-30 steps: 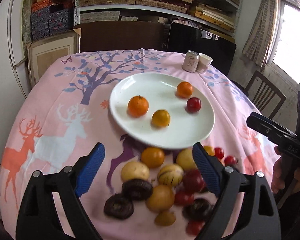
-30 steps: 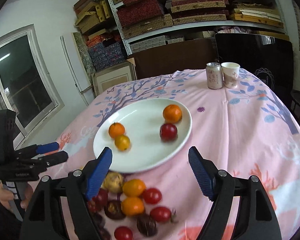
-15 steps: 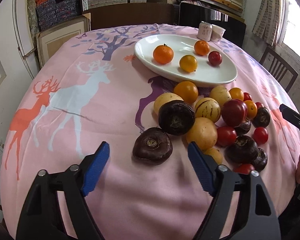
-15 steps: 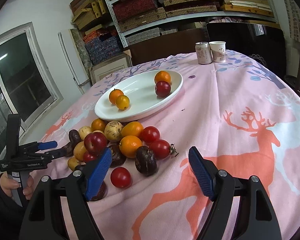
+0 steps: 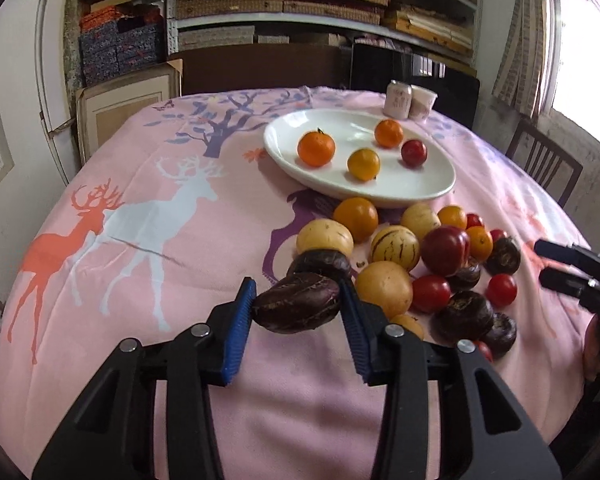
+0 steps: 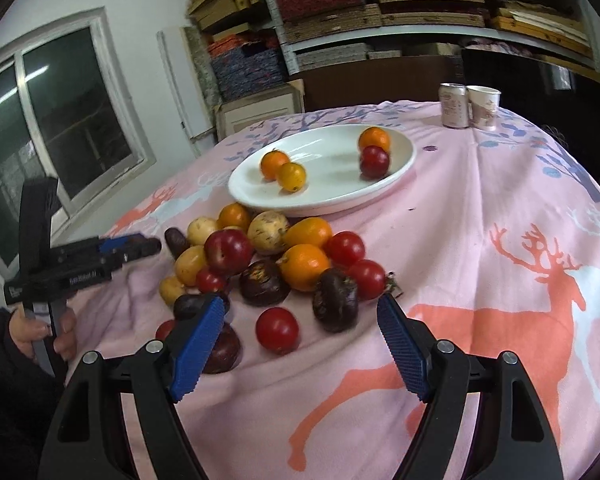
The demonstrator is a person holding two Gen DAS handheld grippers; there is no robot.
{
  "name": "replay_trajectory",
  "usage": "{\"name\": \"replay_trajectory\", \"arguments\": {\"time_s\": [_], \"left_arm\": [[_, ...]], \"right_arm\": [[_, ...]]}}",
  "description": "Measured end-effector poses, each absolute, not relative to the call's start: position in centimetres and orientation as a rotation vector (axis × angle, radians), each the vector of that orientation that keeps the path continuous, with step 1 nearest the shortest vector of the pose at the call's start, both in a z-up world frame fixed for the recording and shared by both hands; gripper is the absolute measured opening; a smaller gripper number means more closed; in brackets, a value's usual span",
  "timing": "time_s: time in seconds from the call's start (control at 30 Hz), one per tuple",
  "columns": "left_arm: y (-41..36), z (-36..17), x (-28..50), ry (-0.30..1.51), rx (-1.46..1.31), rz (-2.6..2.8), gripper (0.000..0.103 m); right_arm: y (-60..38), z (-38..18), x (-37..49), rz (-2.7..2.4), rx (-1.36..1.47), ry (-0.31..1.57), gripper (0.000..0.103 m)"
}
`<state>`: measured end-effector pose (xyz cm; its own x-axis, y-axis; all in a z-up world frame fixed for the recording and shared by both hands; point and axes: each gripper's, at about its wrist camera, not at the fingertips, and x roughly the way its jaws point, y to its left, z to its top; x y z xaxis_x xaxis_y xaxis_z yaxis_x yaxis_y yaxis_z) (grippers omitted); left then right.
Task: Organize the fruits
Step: 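Grasp the dark purple fruit with the left tool while the right tool grasps a red tomato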
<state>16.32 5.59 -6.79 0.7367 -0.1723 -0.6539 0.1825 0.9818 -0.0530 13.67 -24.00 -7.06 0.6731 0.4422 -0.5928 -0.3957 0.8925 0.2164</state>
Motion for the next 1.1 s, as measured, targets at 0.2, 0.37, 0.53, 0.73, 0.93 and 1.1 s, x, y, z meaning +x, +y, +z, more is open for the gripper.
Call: {"name": "replay_trajectory", "arguments": {"time_s": [0.2,0.37,0.53,0.73,0.93,1.1], "left_arm": [[5.4,-6.7,16.3,0.721,0.012,-0.195,0.042],[5.4,-6.9,16.3,0.729,0.015,-0.201,0.042],[5.1,-7.1,16.6,0.747,0.028,-0.198,0.042],[4.9,-7.3,16.7,0.756,0.041,-0.193,0.042],[4.9,-7.4,16.8,0.765,0.043,-0.19,0.042],[4.6,-8.5,17.7,0.861,0.045,-0.183,0.042]], "right_arm": [[-21.0,-7.6,13.5,0.511,-0.079,0.738,0.038],[-20.6,-8.3,14.3,0.492,-0.083,0.804,0.037],[-19.8,-8.9,15.1,0.485,-0.104,0.862,0.037],[-20.0,-9.0,15.3,0.494,-0.081,0.87,0.028],[-20.2,-8.8,15.1,0.503,-0.073,0.848,0.028],[-20.4,-8.8,15.1,0.505,-0.066,0.849,0.028]]}}
